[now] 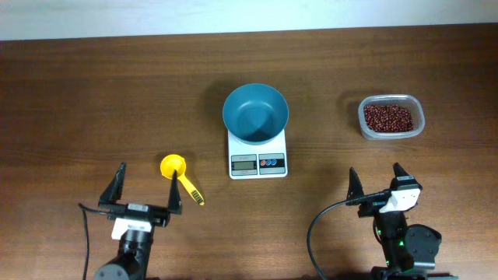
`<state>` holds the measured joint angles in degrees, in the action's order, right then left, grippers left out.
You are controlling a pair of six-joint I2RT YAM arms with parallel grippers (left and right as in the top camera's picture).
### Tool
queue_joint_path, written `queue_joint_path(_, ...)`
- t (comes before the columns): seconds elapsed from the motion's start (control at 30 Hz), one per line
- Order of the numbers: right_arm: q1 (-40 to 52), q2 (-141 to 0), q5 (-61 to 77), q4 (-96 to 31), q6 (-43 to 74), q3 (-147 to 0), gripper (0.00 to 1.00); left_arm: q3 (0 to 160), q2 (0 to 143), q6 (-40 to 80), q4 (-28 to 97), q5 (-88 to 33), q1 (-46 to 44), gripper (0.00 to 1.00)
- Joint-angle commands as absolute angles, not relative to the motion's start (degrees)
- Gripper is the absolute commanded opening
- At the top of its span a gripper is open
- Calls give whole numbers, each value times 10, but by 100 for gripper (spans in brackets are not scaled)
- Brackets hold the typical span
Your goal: Scoop item into bowl and weigh 50g on scale
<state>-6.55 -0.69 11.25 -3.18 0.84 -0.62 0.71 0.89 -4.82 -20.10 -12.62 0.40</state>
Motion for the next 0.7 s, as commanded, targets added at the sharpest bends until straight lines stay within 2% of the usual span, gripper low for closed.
queue_joint_path(0.0,-60,-3,117,-36,4,-3,99,32,6,24,-210,-183,5,99)
queue_joint_path(0.2,-60,-3,117,-36,4,-3,99,103,8,26,-188,-182,5,99)
queue_joint_path(0.4,-60,-3,117,-36,4,-3,99,199,44,26,-75,-182,6,99)
queue_joint_path(0.67,-60,-3,117,-36,4,-3,99,351,184,26,88,-180,5,99)
